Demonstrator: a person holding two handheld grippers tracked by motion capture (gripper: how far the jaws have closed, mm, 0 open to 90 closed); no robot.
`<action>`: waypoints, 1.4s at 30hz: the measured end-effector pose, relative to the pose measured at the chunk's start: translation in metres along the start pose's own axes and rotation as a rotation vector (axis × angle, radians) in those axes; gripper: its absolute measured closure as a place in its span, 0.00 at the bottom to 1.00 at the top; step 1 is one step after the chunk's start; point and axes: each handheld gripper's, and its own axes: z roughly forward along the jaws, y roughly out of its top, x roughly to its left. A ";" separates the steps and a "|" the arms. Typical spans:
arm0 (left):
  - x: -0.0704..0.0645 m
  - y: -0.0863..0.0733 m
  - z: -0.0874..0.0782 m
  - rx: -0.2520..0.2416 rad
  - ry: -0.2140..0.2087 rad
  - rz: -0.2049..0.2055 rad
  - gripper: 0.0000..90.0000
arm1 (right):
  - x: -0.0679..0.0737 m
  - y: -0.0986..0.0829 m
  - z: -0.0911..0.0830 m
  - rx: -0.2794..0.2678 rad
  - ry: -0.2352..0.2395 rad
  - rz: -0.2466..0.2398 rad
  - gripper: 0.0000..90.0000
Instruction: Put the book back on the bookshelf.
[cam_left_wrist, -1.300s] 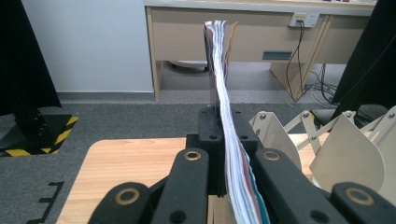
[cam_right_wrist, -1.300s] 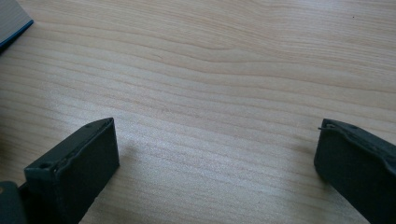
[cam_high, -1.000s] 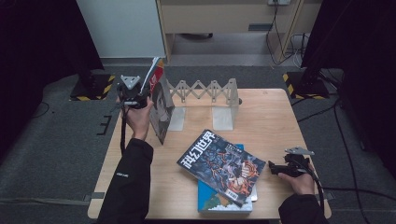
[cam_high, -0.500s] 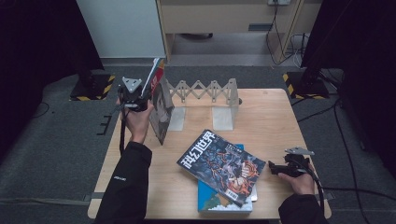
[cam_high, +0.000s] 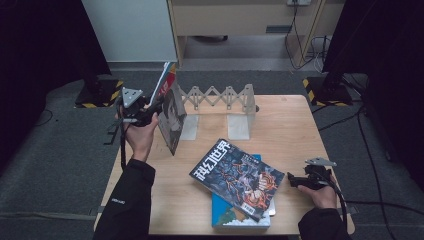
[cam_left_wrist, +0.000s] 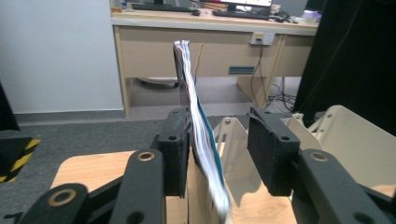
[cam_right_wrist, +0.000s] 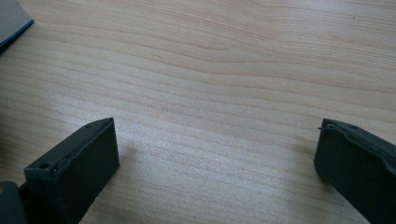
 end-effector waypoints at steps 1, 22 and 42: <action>0.002 -0.002 -0.002 -0.009 -0.017 -0.006 0.59 | 0.000 0.000 0.000 0.000 0.000 0.000 0.00; 0.023 -0.045 -0.057 0.039 -0.118 -0.019 0.34 | 0.000 0.000 0.000 -0.001 -0.001 0.001 0.00; -0.003 -0.131 -0.040 0.278 -0.269 0.057 0.34 | 0.000 -0.001 -0.002 -0.010 -0.012 0.004 0.06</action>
